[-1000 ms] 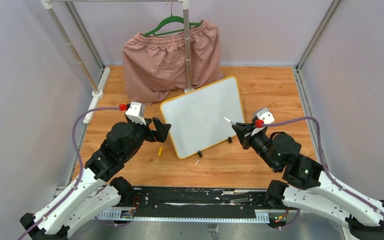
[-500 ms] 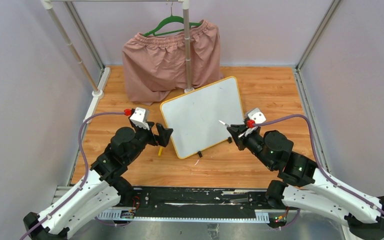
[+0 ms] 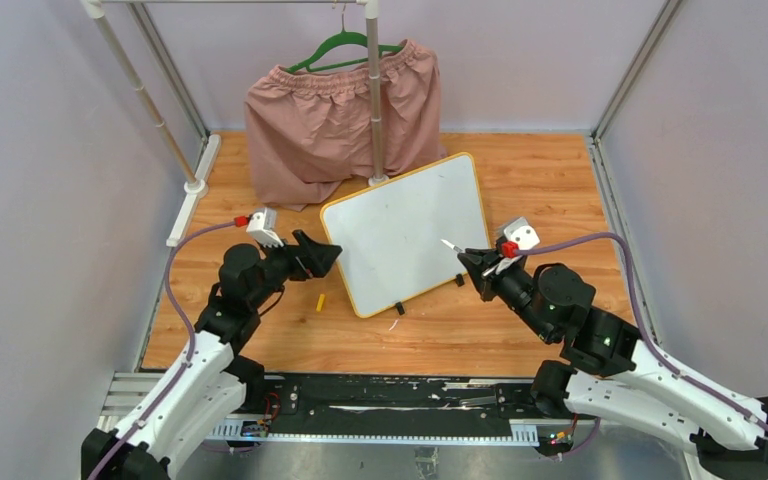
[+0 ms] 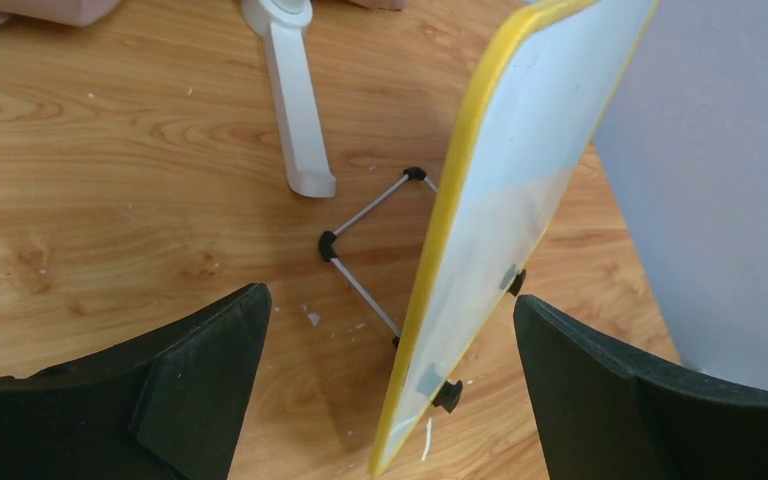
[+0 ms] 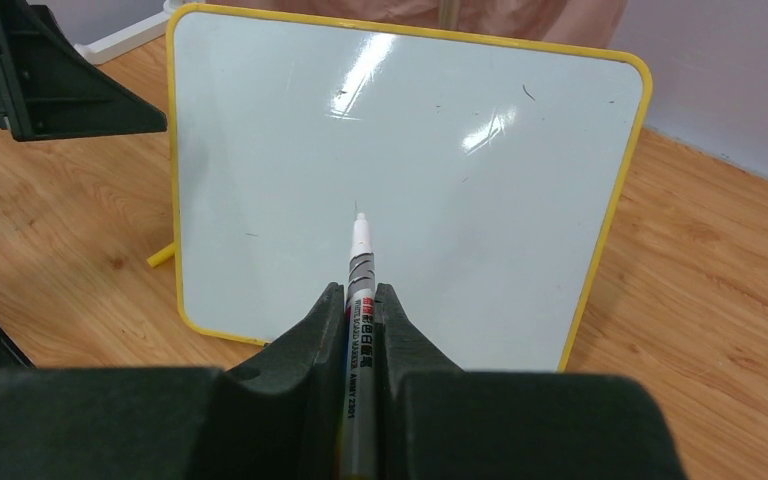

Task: Write a sentence on the whiteboard

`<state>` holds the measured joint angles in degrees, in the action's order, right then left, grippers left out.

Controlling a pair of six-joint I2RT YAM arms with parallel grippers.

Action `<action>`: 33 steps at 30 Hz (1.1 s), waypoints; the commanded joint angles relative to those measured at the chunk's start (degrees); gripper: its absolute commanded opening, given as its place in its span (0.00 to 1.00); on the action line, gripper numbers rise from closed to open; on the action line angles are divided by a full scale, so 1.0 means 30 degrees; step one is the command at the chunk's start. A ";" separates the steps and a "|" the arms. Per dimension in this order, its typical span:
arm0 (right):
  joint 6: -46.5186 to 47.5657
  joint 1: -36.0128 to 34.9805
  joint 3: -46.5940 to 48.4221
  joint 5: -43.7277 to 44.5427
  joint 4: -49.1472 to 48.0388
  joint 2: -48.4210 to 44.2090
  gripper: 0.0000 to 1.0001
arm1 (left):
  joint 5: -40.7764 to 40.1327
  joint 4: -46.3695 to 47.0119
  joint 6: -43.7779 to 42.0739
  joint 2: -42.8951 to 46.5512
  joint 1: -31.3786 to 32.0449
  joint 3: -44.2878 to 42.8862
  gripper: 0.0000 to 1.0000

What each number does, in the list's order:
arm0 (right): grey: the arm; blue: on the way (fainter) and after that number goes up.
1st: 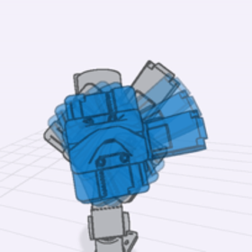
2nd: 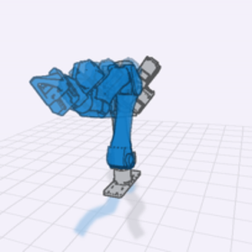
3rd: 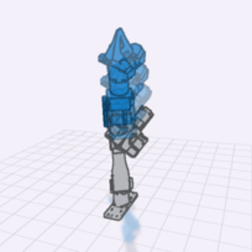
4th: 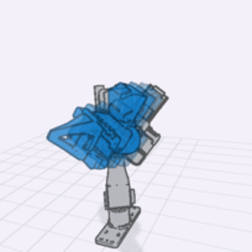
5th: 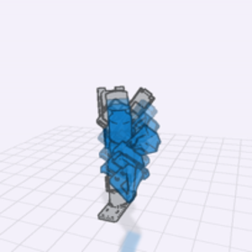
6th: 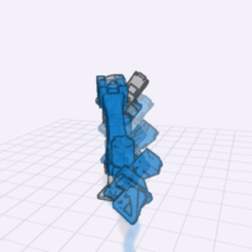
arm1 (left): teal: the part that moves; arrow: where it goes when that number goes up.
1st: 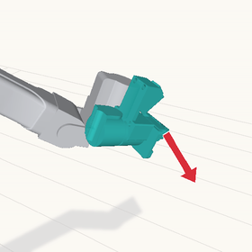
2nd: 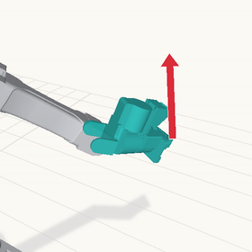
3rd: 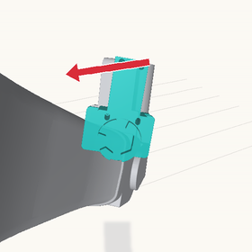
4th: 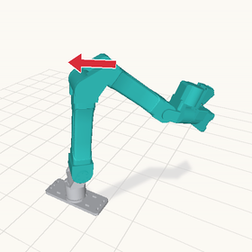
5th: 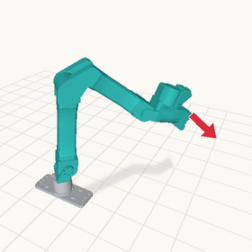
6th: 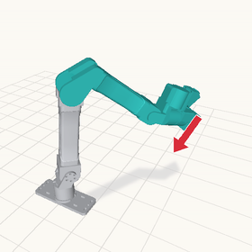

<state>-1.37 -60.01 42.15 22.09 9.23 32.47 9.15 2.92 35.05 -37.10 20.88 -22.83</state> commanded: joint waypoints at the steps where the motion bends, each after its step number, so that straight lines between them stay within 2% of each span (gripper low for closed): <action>1: 0.0134 -0.0002 -0.0056 -0.0058 -0.0074 -0.0448 0.00 | 0.3496 0.4811 0.2504 -0.1105 -0.1136 0.0805 0.97; 7: -0.0042 -0.0007 0.0705 -0.0116 0.0334 -0.0171 0.00 | 0.5267 0.6117 0.1806 -0.3201 -0.1188 0.0126 0.95; 11: 0.0015 0.0000 0.0683 -0.0316 -0.0158 -0.0043 0.00 | 0.5369 0.5874 0.1675 -0.2876 -0.1319 0.0288 0.92; 15: -0.0111 -0.0002 0.0289 -0.0352 -0.0873 0.0001 0.00 | 0.4923 0.4282 0.1180 -0.2102 -0.1336 0.0449 0.88; 19: -0.0156 0.0000 0.0218 -0.0519 -0.0940 0.0132 0.00 | 0.4537 0.3370 0.0877 -0.2002 -0.1336 0.0618 0.81; 25: -0.0048 0.0000 0.0316 -0.0563 -0.0659 0.0109 0.00 | 0.4334 0.3969 0.1067 -0.2707 -0.1338 0.0613 0.68; 33: -0.0101 -0.0007 0.0054 -0.0551 -0.0590 -0.0303 0.00 | 0.4246 0.4985 0.1111 -0.3211 -0.1336 0.0339 0.43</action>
<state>-1.45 -60.01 42.57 20.78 8.56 32.80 22.09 14.31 38.98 -46.65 17.32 -20.86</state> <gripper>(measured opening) 0.140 0.470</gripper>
